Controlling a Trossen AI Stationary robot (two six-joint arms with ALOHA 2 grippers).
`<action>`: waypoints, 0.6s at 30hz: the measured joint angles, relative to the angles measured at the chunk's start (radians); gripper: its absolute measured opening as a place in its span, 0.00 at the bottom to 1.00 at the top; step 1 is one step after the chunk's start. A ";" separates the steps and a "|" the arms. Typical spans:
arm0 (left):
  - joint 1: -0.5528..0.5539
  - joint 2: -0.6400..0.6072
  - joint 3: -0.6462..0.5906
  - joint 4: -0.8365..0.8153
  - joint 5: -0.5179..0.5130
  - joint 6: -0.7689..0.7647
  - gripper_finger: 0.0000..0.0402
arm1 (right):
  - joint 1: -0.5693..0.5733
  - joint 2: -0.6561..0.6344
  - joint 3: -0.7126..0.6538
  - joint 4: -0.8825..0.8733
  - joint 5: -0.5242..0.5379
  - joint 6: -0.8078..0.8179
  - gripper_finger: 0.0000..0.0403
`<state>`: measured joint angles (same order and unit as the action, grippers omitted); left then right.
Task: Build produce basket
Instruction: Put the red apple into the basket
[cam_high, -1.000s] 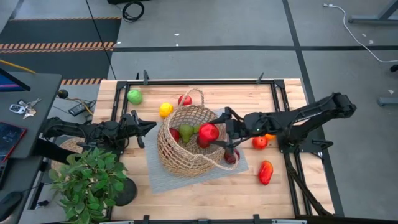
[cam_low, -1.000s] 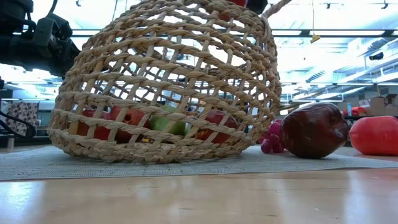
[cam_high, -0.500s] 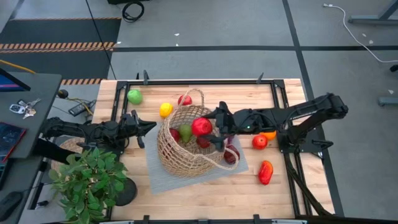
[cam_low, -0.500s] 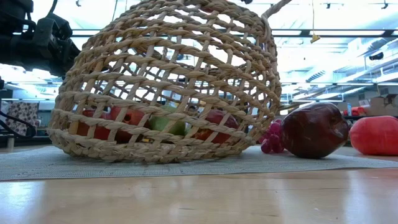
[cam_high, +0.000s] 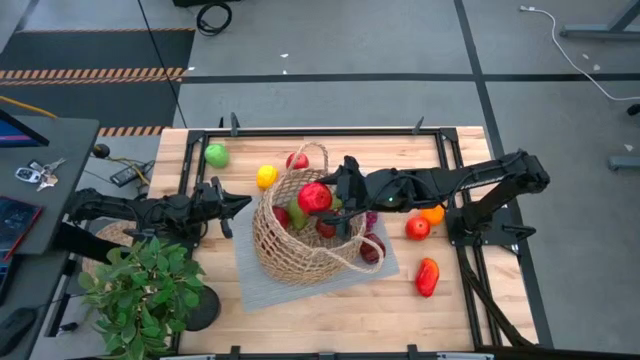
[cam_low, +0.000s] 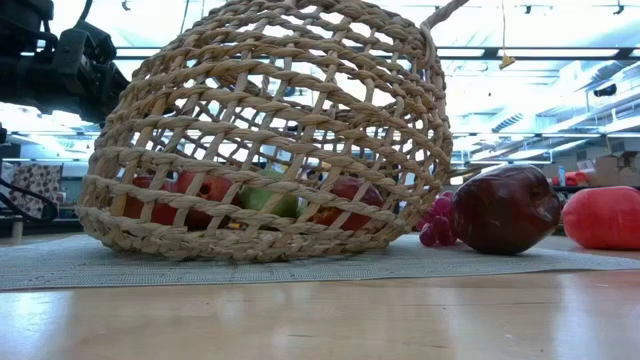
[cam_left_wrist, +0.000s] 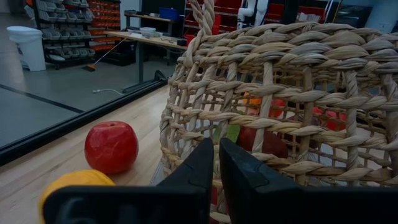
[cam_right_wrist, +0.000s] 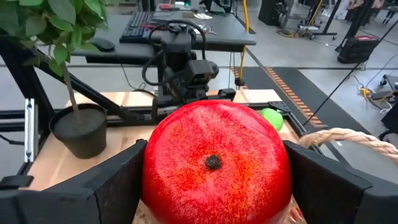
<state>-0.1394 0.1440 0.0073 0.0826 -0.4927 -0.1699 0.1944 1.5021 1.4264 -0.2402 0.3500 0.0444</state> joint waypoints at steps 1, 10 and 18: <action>0.000 0.000 0.000 0.000 0.000 0.000 0.08 | 0.000 -0.001 0.000 -0.007 0.000 0.000 0.87; 0.000 0.000 0.000 0.000 0.000 0.000 0.10 | 0.013 -0.008 0.000 -0.021 -0.003 -0.004 0.87; 0.000 0.000 0.000 0.001 0.000 0.000 0.08 | 0.013 -0.057 -0.001 -0.011 -0.009 -0.092 0.87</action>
<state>-0.1396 0.1436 0.0071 0.0831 -0.4927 -0.1699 0.2073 1.4453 1.4258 -0.2509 0.3414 -0.0478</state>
